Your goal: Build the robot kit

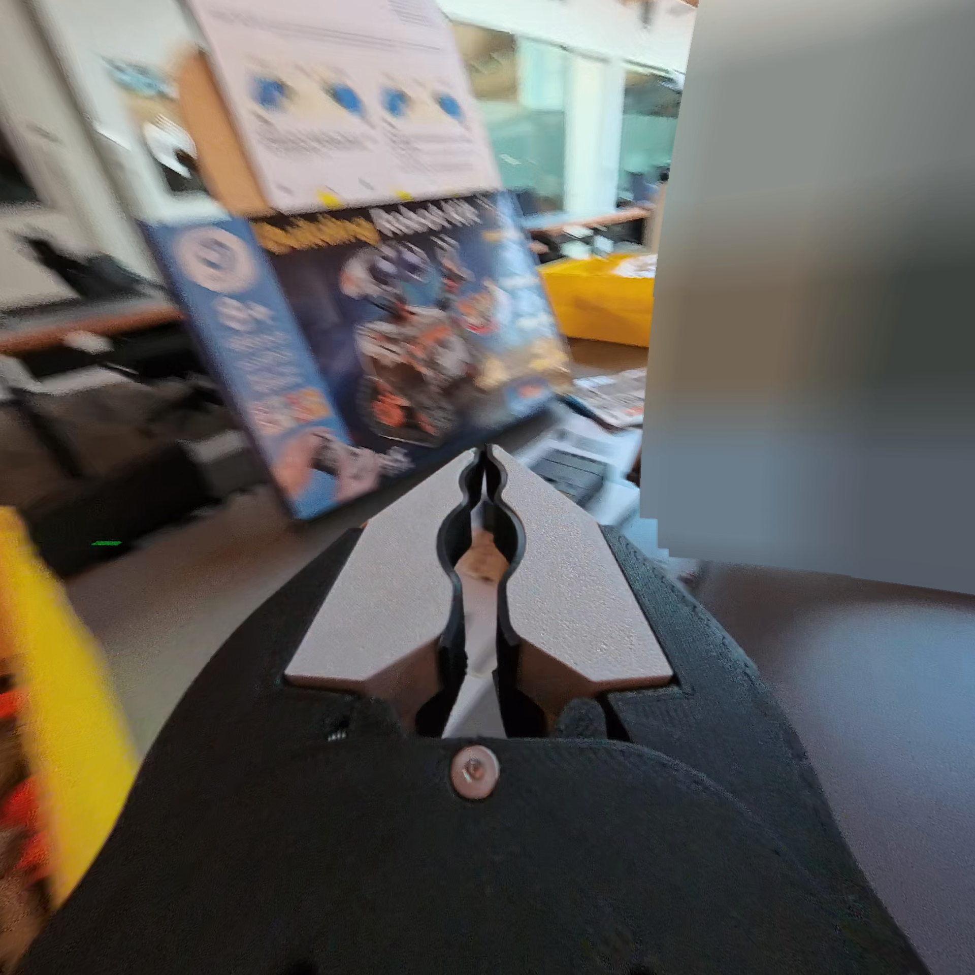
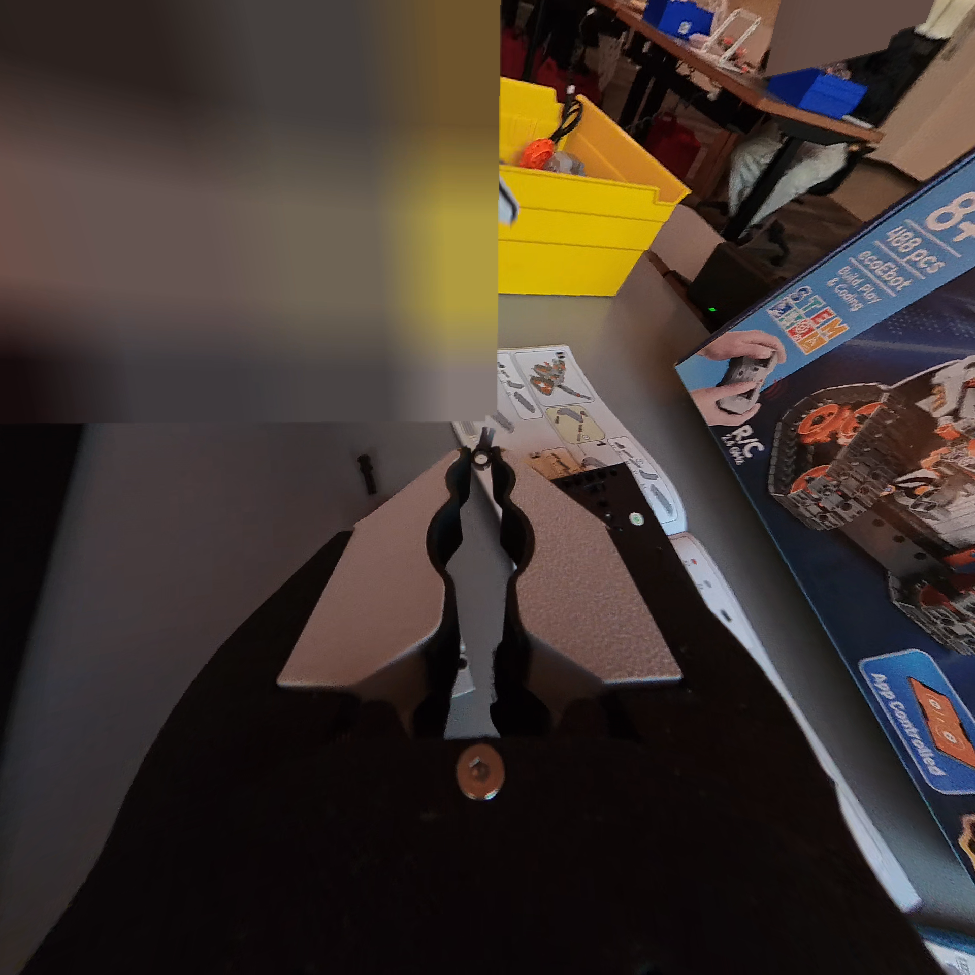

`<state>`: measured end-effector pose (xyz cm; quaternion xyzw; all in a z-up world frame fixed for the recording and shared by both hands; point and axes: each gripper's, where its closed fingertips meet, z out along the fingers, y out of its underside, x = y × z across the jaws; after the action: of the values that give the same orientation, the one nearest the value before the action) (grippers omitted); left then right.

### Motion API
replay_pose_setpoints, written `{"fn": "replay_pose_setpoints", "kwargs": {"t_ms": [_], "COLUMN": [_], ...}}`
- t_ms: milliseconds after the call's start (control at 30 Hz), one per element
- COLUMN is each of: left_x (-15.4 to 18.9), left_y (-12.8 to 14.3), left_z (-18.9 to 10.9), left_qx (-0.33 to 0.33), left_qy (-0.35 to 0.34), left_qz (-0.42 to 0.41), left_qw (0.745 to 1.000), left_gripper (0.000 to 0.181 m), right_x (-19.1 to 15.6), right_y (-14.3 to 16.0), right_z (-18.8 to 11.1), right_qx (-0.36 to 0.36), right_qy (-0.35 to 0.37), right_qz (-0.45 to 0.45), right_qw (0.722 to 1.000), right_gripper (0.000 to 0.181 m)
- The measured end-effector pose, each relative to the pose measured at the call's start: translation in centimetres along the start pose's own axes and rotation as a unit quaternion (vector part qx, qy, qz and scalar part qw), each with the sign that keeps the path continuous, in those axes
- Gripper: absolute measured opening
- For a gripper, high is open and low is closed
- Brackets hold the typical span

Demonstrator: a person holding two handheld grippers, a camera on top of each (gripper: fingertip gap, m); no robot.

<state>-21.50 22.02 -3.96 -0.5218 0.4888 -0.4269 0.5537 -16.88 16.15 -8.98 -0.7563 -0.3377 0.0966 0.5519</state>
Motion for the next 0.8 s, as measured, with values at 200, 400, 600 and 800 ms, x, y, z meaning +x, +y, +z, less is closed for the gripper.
{"fn": "replay_pose_setpoints", "kwargs": {"t_ms": [200,400,600,800], "left_x": [1.1,-3.0,-2.2,-2.6], "left_y": [-1.7,-5.5,-5.2,-4.9], "left_z": [-0.6,-3.8,-3.4,-3.2], "left_qx": [0.037,0.176,0.169,0.166], "left_qy": [0.074,-0.005,0.003,0.002], "left_qz": [-0.075,-0.145,-0.125,-0.138], "left_qw": [0.994,0.974,0.978,0.977], "left_gripper": [0.0,0.0,0.0,0.0], "right_x": [-6.4,-9.1,-10.4,-10.4], "right_y": [-0.4,3.0,4.3,4.8], "right_z": [1.9,5.2,5.5,5.5], "right_qx": [-0.013,-0.154,-0.184,-0.186], "right_qy": [-0.143,-0.104,-0.138,-0.142], "right_qz": [0.066,0.055,0.056,0.045], "right_qw": [0.988,0.981,0.972,0.971], "right_gripper": [0.006,0.007,0.007,0.008]}}
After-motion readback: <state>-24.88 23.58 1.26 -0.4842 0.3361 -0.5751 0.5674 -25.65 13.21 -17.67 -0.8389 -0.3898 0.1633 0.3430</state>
